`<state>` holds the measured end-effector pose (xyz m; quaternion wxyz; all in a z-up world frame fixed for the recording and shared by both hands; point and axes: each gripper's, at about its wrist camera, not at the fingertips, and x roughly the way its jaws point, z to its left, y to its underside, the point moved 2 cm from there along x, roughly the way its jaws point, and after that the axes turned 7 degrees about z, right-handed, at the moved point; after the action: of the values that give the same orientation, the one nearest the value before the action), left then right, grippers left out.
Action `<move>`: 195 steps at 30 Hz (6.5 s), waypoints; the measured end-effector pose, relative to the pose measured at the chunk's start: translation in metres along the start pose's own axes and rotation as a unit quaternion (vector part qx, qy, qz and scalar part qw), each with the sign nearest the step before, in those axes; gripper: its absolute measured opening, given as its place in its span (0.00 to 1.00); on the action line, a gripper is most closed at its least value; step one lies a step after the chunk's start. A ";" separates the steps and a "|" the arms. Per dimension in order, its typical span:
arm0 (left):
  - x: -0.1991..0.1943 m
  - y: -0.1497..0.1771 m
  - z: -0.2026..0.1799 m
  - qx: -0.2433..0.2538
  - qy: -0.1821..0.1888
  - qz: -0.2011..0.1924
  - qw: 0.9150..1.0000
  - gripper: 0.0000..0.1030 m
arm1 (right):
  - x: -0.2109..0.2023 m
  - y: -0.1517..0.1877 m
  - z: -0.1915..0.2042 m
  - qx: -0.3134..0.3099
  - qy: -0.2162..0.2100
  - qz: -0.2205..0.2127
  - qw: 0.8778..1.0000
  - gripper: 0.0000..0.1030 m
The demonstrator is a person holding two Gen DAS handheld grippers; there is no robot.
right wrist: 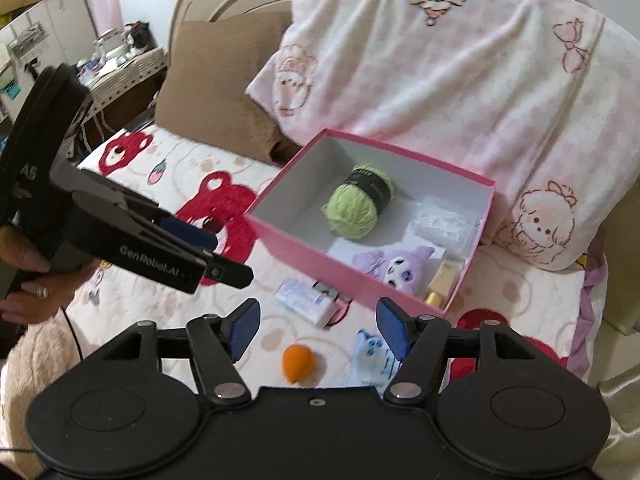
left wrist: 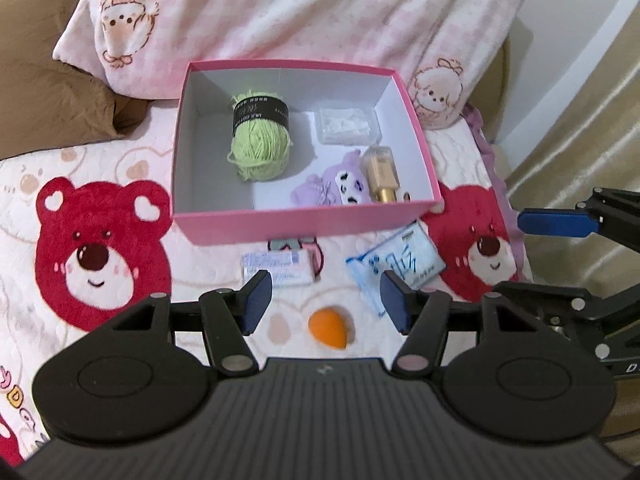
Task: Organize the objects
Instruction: 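Withdraw the left tool and move it to the orange sponge, then close the left tool around the orange sponge, then lift the sponge with the left tool and carry it into the pink box, then lower the sponge beside the plush toy and open the left tool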
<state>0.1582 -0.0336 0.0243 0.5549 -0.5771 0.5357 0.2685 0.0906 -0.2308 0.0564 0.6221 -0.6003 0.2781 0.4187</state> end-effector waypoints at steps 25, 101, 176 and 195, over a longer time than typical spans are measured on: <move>0.053 0.070 0.031 0.041 0.024 0.006 0.999 0.70 | 0.053 0.079 0.058 -0.005 0.028 -0.065 0.998 0.72; 0.138 0.099 0.030 0.017 0.136 -0.032 0.990 0.30 | 0.179 0.106 0.073 0.066 0.090 -0.007 0.994 0.34; 0.217 -0.141 0.037 -0.149 0.108 0.001 0.983 0.28 | 0.254 -0.102 -0.092 -0.079 0.090 0.140 0.983 0.46; 0.191 -0.141 0.027 -0.110 0.090 -0.008 0.990 0.32 | 0.199 -0.079 -0.079 -0.024 0.175 0.066 0.982 0.41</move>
<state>0.3487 -0.0960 -0.1054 0.4398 -0.6607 0.5461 0.2680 0.2689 -0.2654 -0.0813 0.5204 -0.6594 0.4111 0.3541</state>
